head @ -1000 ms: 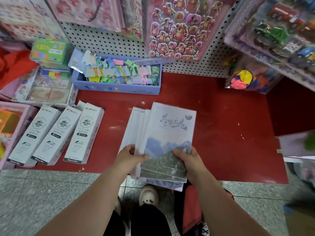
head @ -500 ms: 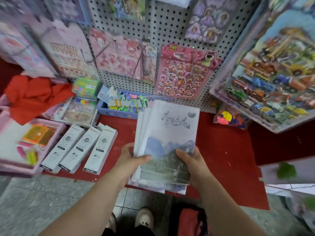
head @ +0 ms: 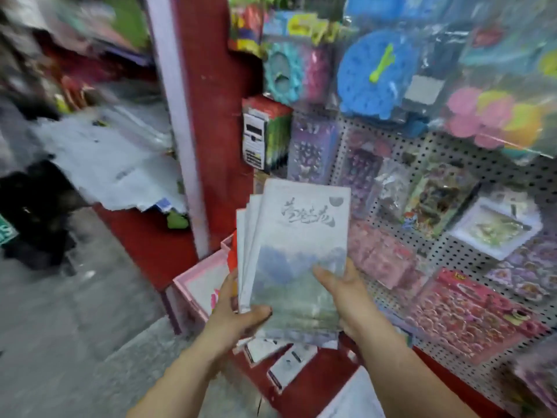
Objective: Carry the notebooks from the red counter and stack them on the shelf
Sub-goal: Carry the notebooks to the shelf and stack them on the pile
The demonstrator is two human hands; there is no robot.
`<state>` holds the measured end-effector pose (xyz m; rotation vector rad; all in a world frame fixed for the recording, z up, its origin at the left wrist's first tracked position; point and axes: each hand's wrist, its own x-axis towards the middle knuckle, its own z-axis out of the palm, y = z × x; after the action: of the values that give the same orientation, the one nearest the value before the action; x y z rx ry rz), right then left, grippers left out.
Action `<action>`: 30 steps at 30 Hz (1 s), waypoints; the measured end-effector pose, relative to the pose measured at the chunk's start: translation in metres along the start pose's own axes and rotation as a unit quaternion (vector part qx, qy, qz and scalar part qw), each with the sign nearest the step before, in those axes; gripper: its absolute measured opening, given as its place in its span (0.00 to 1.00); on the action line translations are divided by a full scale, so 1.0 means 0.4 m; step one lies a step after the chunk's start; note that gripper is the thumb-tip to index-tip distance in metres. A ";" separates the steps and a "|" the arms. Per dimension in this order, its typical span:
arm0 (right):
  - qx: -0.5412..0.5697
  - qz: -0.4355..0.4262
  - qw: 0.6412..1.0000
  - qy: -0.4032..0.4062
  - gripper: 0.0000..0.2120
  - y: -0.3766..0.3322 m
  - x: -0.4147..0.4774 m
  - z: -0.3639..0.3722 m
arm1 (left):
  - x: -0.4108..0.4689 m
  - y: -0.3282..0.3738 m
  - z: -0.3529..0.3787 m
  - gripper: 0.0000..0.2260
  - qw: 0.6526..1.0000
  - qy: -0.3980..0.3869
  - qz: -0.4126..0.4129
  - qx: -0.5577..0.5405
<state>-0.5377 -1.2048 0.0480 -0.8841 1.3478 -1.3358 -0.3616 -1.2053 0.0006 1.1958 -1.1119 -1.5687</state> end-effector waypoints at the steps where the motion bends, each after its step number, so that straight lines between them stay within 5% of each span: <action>1: -0.006 -0.005 1.000 -0.025 0.21 -0.016 0.009 0.066 | -0.005 0.025 -0.054 0.38 1.000 0.021 0.009 -0.010; 3: -0.025 -0.020 0.997 -0.070 0.25 -0.040 0.020 0.201 | -0.020 0.071 -0.171 0.38 0.996 0.072 0.040 -0.026; 10: -0.032 -0.070 0.961 -0.264 0.14 -0.051 0.000 0.756 | -0.128 0.194 -0.658 0.41 0.967 0.227 0.101 -0.061; 14: -0.076 -0.118 0.933 -0.331 0.22 -0.061 -0.058 1.049 | -0.222 0.263 -0.924 0.46 0.948 0.281 0.138 -0.052; 17: -0.119 -0.144 0.905 -0.383 0.30 -0.074 -0.092 1.215 | -0.279 0.303 -1.069 0.39 0.931 0.323 0.164 -0.053; 23: -0.159 -0.155 0.854 -0.470 0.28 -0.076 -0.118 1.514 | -0.343 0.339 -1.320 0.39 0.907 0.376 0.166 -0.095; 30: -0.138 -0.118 0.843 -0.506 0.25 -0.011 -0.076 1.893 | -0.331 0.387 -1.648 0.37 0.888 0.414 0.164 -0.111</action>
<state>0.1969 -1.3654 0.1411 -1.6827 0.5819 -0.6120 0.3235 -1.2161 0.0821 1.2484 -0.5043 -0.7499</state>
